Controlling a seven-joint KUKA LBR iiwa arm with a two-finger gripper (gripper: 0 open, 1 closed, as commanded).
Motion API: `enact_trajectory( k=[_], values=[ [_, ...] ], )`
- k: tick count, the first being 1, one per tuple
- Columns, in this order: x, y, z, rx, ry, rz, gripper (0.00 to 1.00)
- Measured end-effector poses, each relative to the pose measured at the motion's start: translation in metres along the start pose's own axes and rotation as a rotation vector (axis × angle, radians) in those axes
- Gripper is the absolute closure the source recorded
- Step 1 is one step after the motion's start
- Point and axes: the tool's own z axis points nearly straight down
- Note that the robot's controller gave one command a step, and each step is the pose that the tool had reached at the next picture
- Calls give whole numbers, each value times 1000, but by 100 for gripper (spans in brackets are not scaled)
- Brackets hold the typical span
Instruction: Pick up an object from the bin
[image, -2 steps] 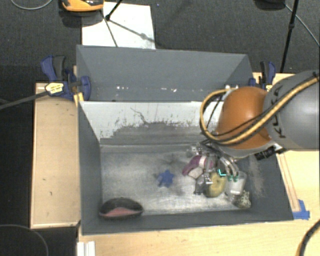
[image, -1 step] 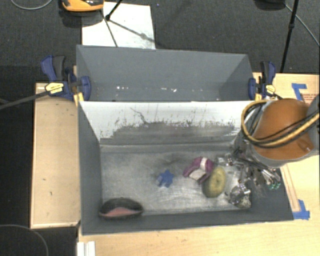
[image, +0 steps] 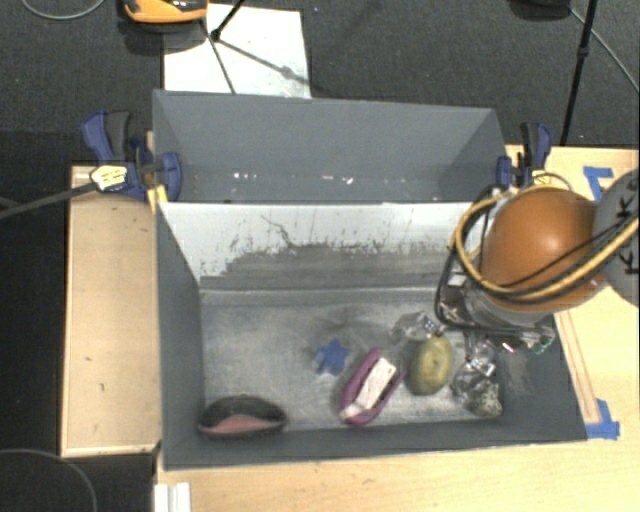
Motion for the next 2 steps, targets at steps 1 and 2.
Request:
enact_trajectory(
  k=[1, 2],
  values=[
    [17, -14, -8, 0, 0, -355, 0],
    [11, 1, 55, 3, -1, -720, 0]
  ],
)
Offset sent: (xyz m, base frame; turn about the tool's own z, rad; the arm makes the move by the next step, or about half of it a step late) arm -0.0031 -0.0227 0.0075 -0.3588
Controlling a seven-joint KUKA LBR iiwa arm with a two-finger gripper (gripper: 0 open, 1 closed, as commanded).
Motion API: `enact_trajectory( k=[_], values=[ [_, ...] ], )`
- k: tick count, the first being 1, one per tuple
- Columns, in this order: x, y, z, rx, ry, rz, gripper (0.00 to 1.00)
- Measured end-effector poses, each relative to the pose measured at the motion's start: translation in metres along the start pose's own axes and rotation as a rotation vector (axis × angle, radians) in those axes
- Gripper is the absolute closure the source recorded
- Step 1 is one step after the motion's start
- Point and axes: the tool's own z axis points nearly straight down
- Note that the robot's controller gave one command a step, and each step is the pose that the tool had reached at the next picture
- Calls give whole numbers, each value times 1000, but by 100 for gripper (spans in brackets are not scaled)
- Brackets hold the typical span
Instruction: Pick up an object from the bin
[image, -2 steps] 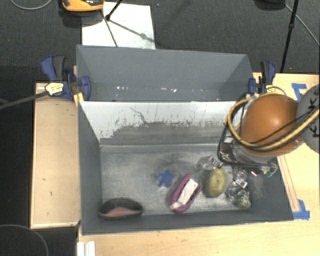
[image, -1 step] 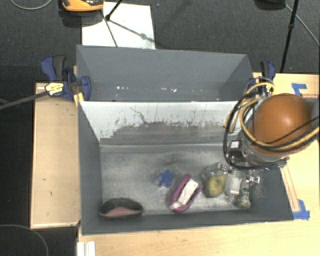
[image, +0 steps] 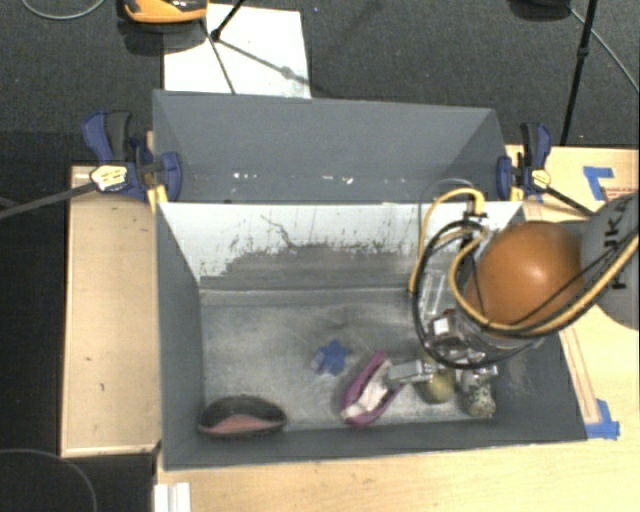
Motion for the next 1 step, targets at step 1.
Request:
enact_trajectory(
  k=[1],
  values=[
    [39, 9, -2, 5, -18, -130, 0]
  ],
)
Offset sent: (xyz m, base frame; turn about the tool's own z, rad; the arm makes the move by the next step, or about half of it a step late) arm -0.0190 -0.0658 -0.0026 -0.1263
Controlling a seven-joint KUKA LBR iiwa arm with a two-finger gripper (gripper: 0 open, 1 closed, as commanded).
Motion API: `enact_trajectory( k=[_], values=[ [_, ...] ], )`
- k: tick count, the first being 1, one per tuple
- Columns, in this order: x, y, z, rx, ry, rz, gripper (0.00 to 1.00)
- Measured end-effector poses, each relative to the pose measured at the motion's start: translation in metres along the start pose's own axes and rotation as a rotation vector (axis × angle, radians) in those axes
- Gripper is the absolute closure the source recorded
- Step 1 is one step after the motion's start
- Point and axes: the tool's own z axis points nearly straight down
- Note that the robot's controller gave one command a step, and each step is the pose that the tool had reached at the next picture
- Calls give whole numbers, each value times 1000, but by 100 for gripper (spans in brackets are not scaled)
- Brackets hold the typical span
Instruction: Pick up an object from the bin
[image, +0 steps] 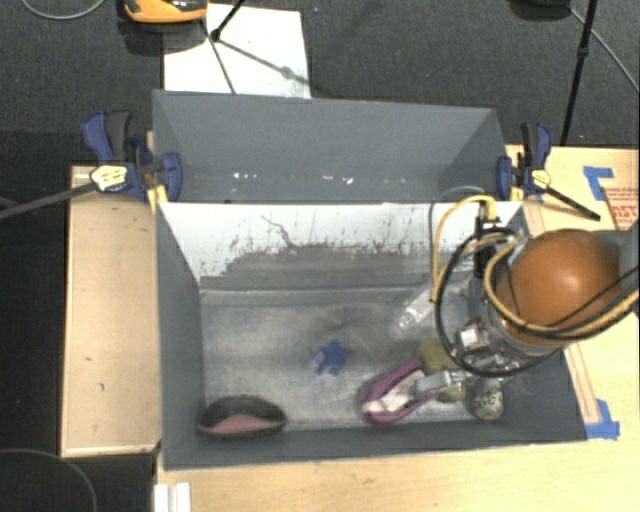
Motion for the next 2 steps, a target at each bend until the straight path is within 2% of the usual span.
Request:
enact_trajectory(
  k=[1, 2],
  values=[
    [7, -3, -5, 11, 8, 10, 100],
    [5, -5, -37, -10, 19, 16, 100]
  ],
)
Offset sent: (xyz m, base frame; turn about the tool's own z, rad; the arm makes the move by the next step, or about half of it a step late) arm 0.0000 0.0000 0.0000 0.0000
